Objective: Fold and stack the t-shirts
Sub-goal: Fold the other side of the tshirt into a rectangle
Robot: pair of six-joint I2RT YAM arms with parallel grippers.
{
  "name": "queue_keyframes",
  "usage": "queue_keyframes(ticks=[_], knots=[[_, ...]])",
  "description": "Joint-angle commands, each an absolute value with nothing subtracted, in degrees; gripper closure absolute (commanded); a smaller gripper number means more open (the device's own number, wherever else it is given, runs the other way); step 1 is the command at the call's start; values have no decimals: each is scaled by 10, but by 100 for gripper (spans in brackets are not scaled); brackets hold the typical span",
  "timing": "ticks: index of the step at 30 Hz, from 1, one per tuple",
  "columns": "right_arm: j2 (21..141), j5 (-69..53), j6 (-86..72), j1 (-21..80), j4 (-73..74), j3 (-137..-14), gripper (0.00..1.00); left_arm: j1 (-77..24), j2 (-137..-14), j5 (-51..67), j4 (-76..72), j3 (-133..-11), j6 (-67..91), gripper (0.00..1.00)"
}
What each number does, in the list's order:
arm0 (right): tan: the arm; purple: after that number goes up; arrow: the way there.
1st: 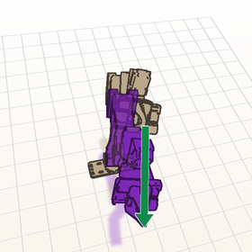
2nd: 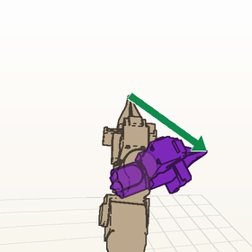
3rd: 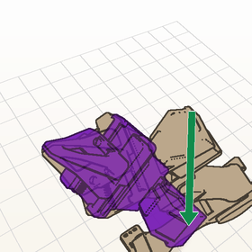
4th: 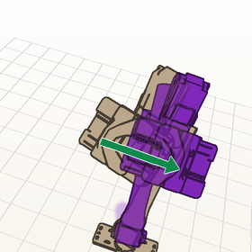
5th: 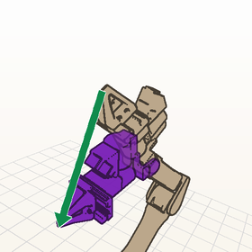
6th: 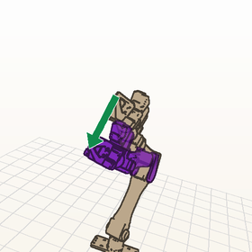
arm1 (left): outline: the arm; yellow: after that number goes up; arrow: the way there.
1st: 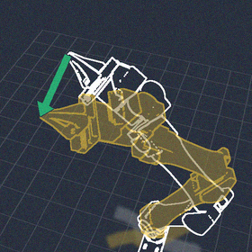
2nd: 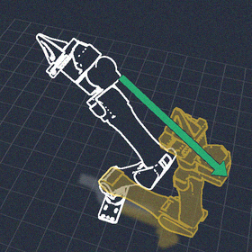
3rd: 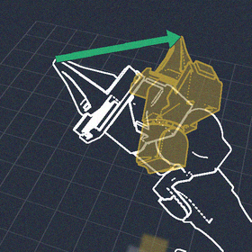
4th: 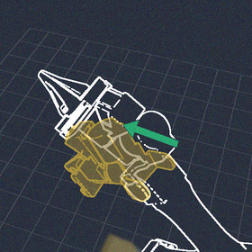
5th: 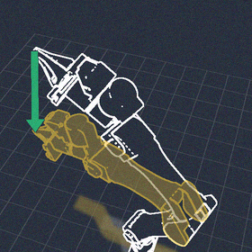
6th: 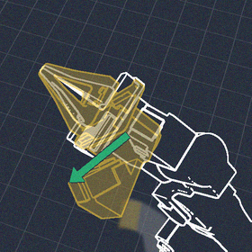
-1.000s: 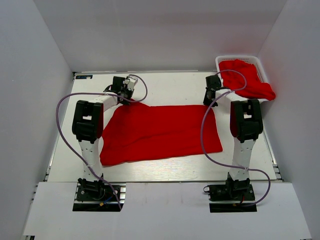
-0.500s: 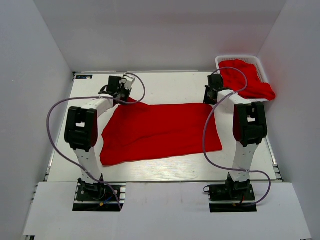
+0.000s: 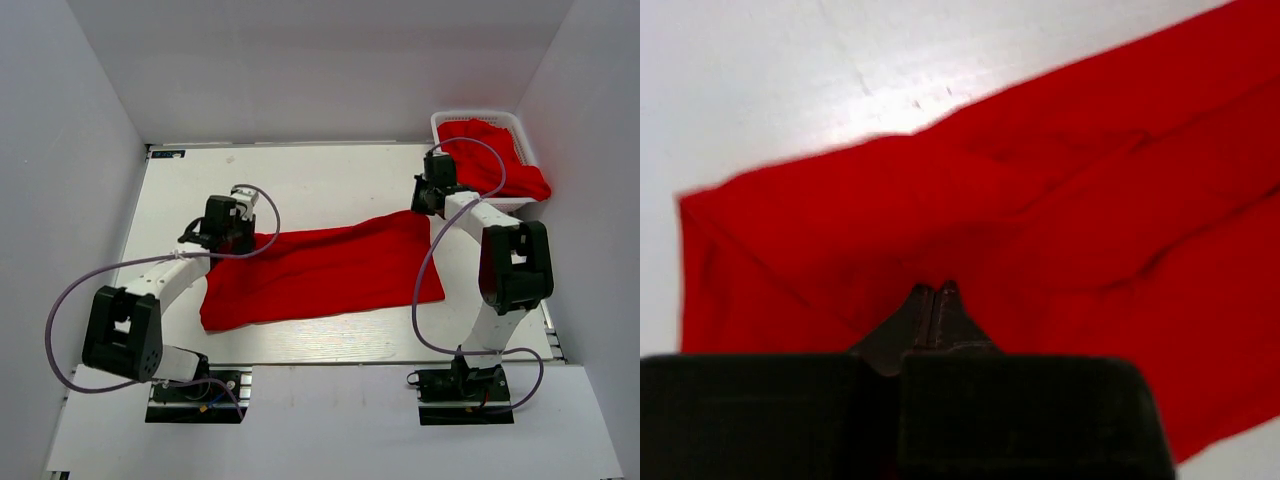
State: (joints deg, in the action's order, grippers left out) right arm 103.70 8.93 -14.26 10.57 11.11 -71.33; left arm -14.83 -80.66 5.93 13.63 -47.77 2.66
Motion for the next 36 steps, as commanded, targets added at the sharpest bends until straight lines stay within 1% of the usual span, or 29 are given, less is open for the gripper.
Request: queue_keyframes(ticks=[1, 4, 7, 11, 13, 20, 25, 29, 32, 33, 34, 35, 36], knots=[[1011, 94, -134, 104, 91, -699, 100, -163, -755, 63, 169, -445, 116, 100], [1005, 91, -134, 102, 91, -686, 100, -176, -687, 28, 196, -409, 155, 100], [993, 85, -136, 103, 91, -679, 100, -186, -637, -12, 245, -418, 171, 100], [977, 85, -136, 101, 90, -672, 100, -192, -626, -29, 300, -467, 171, 100], [966, 83, -133, 101, 90, -671, 100, -192, -626, -29, 323, -473, 177, 100], [949, 92, -128, 100, 102, -651, 100, -203, -619, 40, 388, -454, 194, 100], [948, 88, -127, 101, 102, -640, 100, -220, -592, 155, 416, -460, 205, 100], [949, 86, -127, 100, 93, -633, 100, -226, -592, 168, 430, -411, 205, 100], [954, 84, -134, 100, 94, -625, 100, -237, -606, 186, 405, -377, 211, 100], [951, 84, -138, 100, 94, -620, 100, -237, -606, 186, 392, -372, 216, 96], [953, 85, -141, 100, 91, -616, 100, -243, -613, 193, 392, -372, 216, 85], [951, 87, -145, 101, 91, -606, 100, -243, -613, 203, 383, -372, 216, 82], [952, 89, -148, 100, 90, -602, 100, -243, -613, 203, 383, -372, 216, 69]])
